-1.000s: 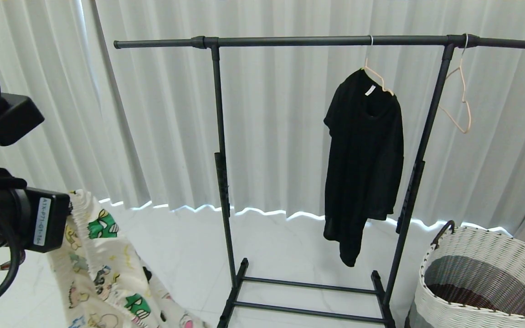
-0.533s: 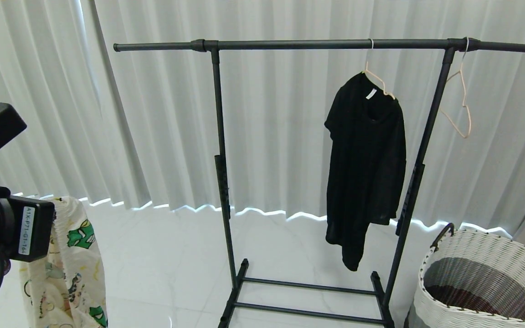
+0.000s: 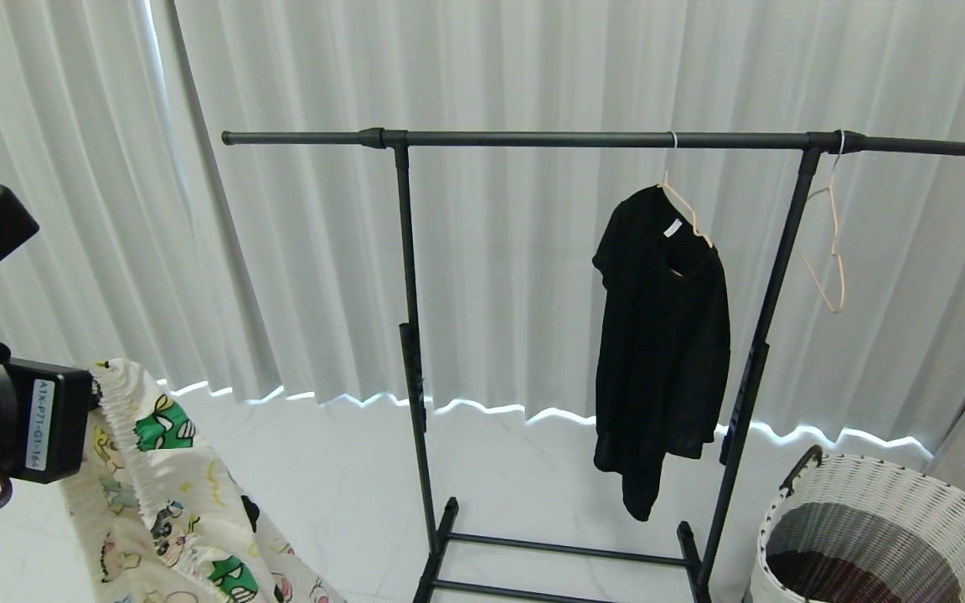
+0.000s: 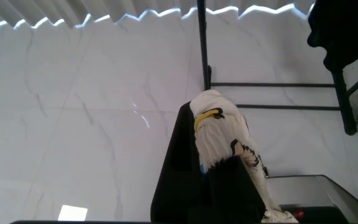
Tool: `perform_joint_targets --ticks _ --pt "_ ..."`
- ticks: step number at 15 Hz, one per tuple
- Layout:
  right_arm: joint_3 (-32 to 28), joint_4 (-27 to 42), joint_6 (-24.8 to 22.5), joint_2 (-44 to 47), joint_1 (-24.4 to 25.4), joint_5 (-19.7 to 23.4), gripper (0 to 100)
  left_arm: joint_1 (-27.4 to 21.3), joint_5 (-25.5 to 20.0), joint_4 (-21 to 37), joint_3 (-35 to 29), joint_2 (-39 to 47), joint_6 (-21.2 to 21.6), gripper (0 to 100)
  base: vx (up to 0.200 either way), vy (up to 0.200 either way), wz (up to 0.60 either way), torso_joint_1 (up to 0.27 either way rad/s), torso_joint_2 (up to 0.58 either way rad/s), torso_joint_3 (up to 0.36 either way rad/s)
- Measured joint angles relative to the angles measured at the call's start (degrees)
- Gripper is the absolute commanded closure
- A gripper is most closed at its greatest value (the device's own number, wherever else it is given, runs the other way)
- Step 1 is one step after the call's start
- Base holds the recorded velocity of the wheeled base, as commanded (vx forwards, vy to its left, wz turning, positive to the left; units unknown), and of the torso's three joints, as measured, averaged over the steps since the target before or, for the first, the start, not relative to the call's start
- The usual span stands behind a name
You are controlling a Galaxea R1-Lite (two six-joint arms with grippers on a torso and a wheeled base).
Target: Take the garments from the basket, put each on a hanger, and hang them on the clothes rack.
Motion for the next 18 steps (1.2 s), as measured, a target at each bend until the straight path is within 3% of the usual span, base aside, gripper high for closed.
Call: perform_joint_targets --ticks 6,13,18 --pt "0.0 -1.3 0.3 1.1 -1.0 0.2 0 0.0 0.0 0.0 0.1 0.0 0.0 100 0.000 0.000 0.00 0.212 -0.49 -0.279" --pt "0.4 -5.7 0.3 4.3 -6.5 0.2 0 0.0 0.0 0.0 0.1 0.0 0.0 100 0.000 0.000 0.00 0.240 -0.52 -0.286" --pt "2.9 -11.8 0.3 7.0 -8.8 0.1 0 -0.7 0.0 0.0 0.0 -0.1 0.0 100 0.200 0.000 0.00 0.075 -0.18 -0.092"
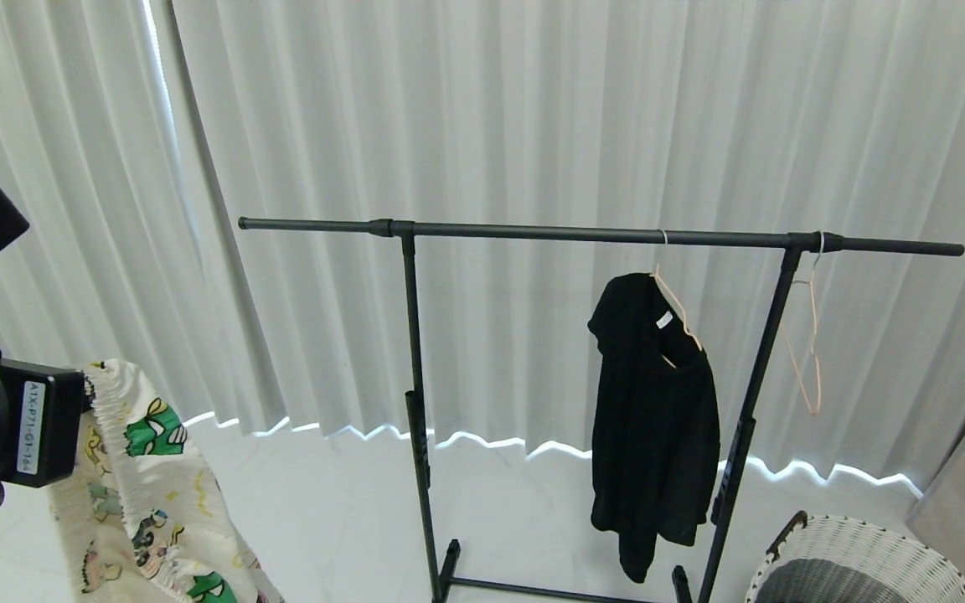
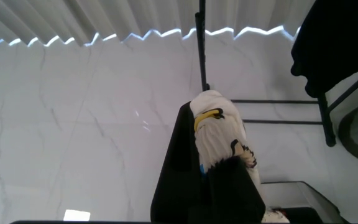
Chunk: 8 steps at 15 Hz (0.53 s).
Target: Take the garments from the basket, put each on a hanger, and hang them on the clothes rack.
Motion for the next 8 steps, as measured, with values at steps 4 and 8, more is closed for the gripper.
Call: perform_joint_targets --ticks 4,8 --pt "3.4 -5.2 0.0 2.8 -2.5 2.1 0 -1.7 0.0 0.0 -0.2 0.0 0.0 100 0.200 0.000 0.00 0.018 -0.01 -0.004" --pt "4.7 -7.0 0.0 6.2 -6.7 8.5 0 -2.2 0.1 0.0 -0.3 0.2 0.0 100 0.200 0.000 0.00 0.004 0.00 0.002"
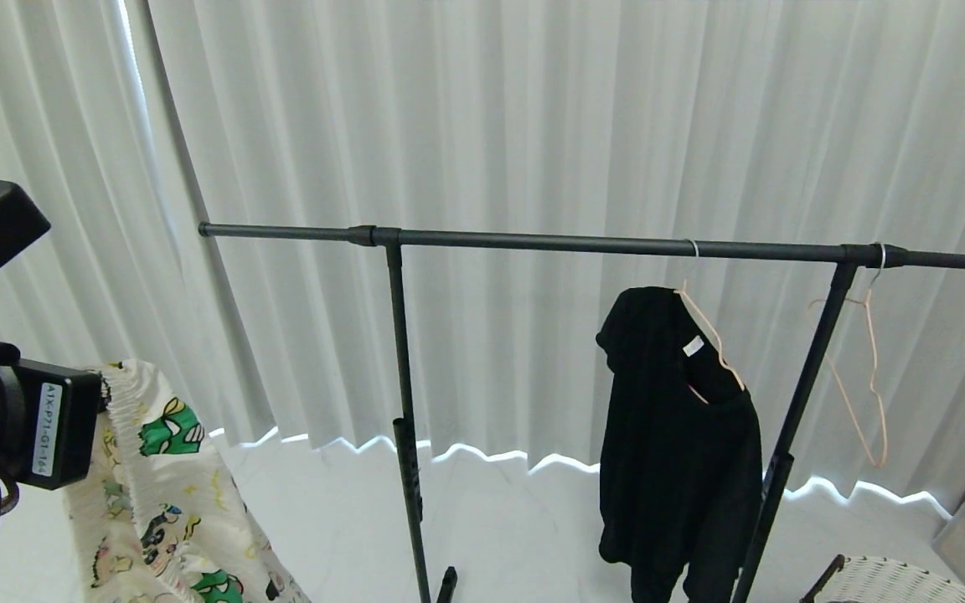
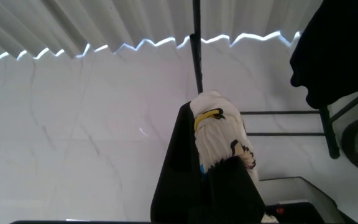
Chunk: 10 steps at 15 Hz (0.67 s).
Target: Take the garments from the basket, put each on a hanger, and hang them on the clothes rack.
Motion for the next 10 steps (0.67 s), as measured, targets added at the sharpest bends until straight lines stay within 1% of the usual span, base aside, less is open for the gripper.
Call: perform_joint_targets --ticks 2,4,6,8,10 --pt "0.1 -0.7 0.1 2.2 -2.3 3.4 0 0.2 0.0 0.0 -0.1 0.1 0.0 100 0.200 0.000 0.00 0.000 0.00 0.002" --pt "0.2 -2.3 1.1 5.1 -4.1 4.4 0 0.2 0.0 0.0 -0.2 0.2 0.0 100 0.200 0.000 0.00 0.005 0.00 -0.002" --pt "0.3 -5.1 3.3 8.6 -5.3 4.5 0 0.2 0.1 0.0 -0.1 0.4 0.0 100 0.200 0.000 0.00 0.002 0.00 0.005" --pt "1.8 -10.6 5.0 12.3 -6.6 4.9 0 0.2 0.1 -0.1 -0.1 0.4 -0.1 100 0.000 0.000 0.00 0.000 0.00 0.000" --pt "5.4 -14.8 5.2 14.9 -7.9 6.9 0 0.2 0.1 -0.1 0.2 0.4 -0.1 100 0.000 0.000 0.00 0.000 0.00 0.000"
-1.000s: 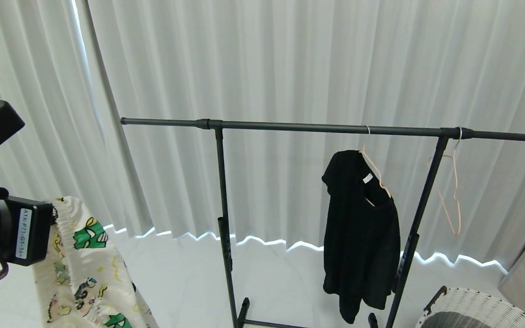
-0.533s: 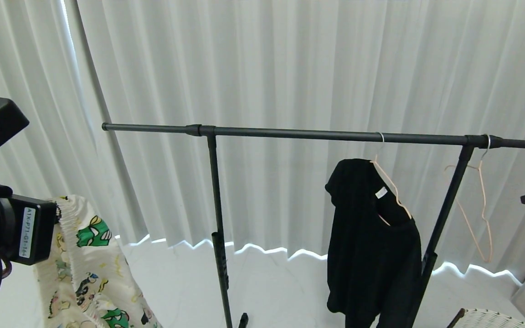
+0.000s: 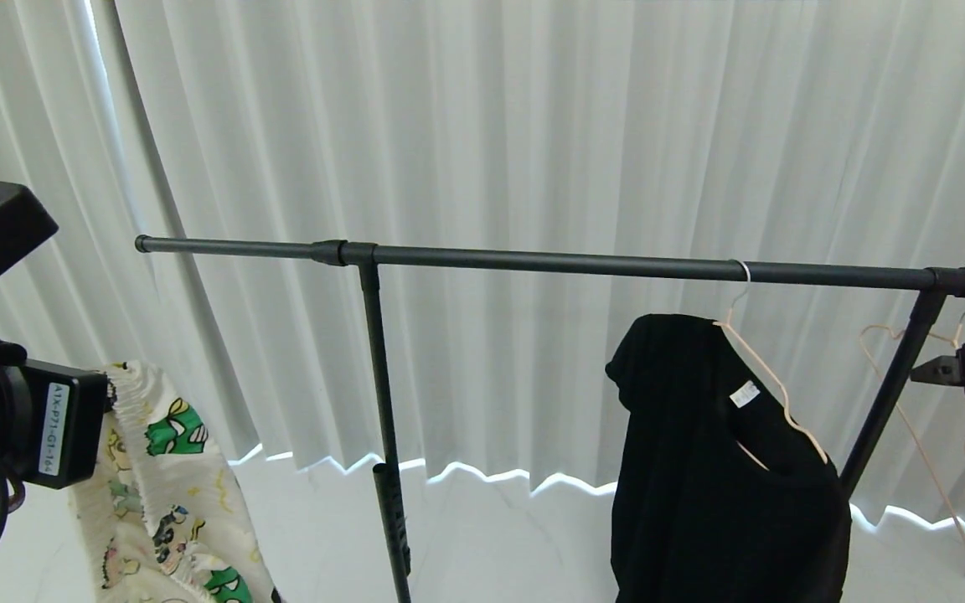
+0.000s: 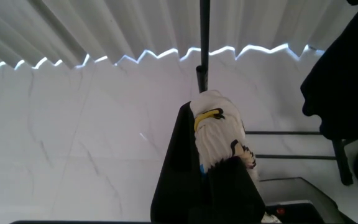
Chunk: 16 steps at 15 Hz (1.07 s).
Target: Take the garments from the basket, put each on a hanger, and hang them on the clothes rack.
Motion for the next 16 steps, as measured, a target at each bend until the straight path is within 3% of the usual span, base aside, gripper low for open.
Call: perform_joint_targets --ticks 5,14,15,16 --pt "6.7 -10.0 -0.1 5.9 -3.0 1.8 0 0.4 0.1 0.0 0.2 -0.1 -0.2 100 0.000 0.000 0.00 0.000 0.00 0.000" --pt "8.9 -14.0 -0.1 11.0 -7.9 4.9 0 0.4 0.1 0.0 1.3 -0.2 -0.2 100 0.000 0.000 0.00 0.000 0.00 0.000" --pt "9.6 -15.0 -0.1 11.3 -7.9 4.8 100 0.4 0.1 0.0 1.4 -0.2 -0.2 100 0.000 0.000 0.00 0.000 0.00 0.000" --pt "10.6 -17.5 -0.2 11.6 -7.9 4.8 100 0.4 0.1 -0.1 1.4 -0.2 -0.2 100 0.000 0.000 0.00 0.000 0.00 0.000"
